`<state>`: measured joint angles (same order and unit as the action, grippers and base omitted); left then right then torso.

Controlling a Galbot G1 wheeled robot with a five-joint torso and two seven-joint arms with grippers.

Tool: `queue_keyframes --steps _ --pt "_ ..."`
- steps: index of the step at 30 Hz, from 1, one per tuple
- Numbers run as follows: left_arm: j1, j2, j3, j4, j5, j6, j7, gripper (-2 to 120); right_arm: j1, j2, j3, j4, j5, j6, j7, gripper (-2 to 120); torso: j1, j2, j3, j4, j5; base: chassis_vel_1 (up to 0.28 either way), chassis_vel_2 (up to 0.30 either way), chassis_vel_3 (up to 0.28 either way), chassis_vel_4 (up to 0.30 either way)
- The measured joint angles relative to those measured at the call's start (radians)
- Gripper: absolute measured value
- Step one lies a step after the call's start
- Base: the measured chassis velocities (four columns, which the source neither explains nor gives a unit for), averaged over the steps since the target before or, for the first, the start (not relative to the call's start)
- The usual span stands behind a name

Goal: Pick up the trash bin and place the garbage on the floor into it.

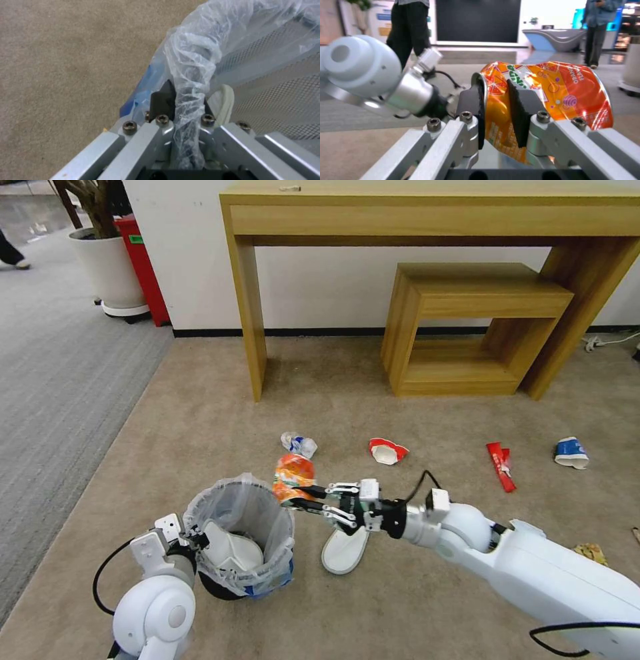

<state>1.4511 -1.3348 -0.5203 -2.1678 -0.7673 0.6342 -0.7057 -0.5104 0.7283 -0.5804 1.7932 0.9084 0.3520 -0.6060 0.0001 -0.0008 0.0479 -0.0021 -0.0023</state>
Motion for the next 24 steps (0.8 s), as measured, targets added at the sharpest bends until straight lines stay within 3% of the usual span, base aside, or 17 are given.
queue_keyframes --steps 5,6,24 --pt "-0.006 -0.003 0.003 0.005 0.000 0.000 0.000 1 0.085 0.037 -0.094 -0.019 0.021 -0.005 -0.002 15 0.000 0.000 0.000 -0.0001 0.0001 0.000 0.000 0.000 0.000" --pt "-0.009 -0.003 0.002 0.006 0.000 -0.001 0.000 1 0.148 0.068 -0.159 -0.037 0.033 -0.006 -0.005 15 0.000 0.000 0.000 0.0000 0.0000 0.000 0.000 0.000 0.000" --pt "0.003 -0.005 -0.031 -0.023 -0.010 -0.002 -0.002 1 0.221 0.155 -0.298 -0.107 0.030 -0.001 0.001 15 0.000 0.000 0.000 -0.0001 0.0001 0.000 0.000 0.000 0.000"
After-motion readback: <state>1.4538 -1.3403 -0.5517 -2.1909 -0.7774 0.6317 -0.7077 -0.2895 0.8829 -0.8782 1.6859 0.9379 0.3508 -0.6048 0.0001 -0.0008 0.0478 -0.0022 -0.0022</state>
